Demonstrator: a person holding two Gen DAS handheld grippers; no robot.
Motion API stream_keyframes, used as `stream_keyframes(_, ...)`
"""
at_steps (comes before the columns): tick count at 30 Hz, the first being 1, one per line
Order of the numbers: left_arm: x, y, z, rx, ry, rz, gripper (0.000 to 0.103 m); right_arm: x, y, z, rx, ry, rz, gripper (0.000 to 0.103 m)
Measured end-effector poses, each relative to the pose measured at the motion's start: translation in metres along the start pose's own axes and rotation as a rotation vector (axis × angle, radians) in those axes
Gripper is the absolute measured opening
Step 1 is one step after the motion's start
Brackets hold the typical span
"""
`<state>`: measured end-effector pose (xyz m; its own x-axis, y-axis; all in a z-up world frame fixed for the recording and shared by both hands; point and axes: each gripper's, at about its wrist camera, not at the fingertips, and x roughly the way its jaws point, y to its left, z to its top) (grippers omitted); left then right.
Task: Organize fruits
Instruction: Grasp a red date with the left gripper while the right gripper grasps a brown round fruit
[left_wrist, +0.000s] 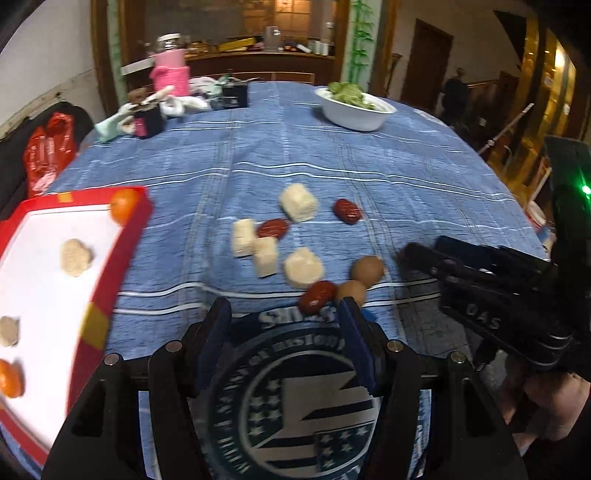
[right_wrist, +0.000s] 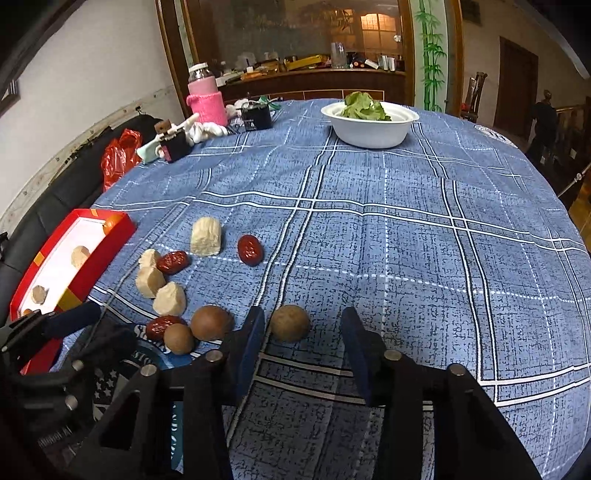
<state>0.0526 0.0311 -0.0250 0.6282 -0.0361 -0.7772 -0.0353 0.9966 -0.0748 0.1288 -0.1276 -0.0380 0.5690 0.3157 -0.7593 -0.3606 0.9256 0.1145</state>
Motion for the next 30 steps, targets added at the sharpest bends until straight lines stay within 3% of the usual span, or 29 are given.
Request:
stream_keyframes(4,0.006,-0.002,0.003,0.013,-0.002,-0.029,0.059,0.006,0.003,0.002,-0.013,0.013,0.005,0.034)
stream_keyframes(9,0.012,-0.005,0.006,0.034,0.004,-0.057,0.058,0.013,0.004,0.001,-0.023,0.031,0.003,0.029)
stream_keyframes(13,0.011,-0.008,0.007,0.058,-0.009,-0.076,0.046,0.013,0.002,0.001,-0.01,0.031,0.014,0.028)
stream_keyframes(18,0.013,-0.01,0.005,0.09,0.021,-0.153,0.046,0.012,0.0,0.001,-0.002,0.029,0.026,0.028)
stream_keyframes(23,0.014,-0.008,0.004,0.135,0.021,-0.116,0.046,0.011,0.001,0.001,-0.007,0.025,0.031,0.028)
stream_keyframes(30,0.028,-0.009,0.009,0.159,0.063,-0.105,0.026,0.01,0.002,0.0,-0.005,0.025,0.037,0.028)
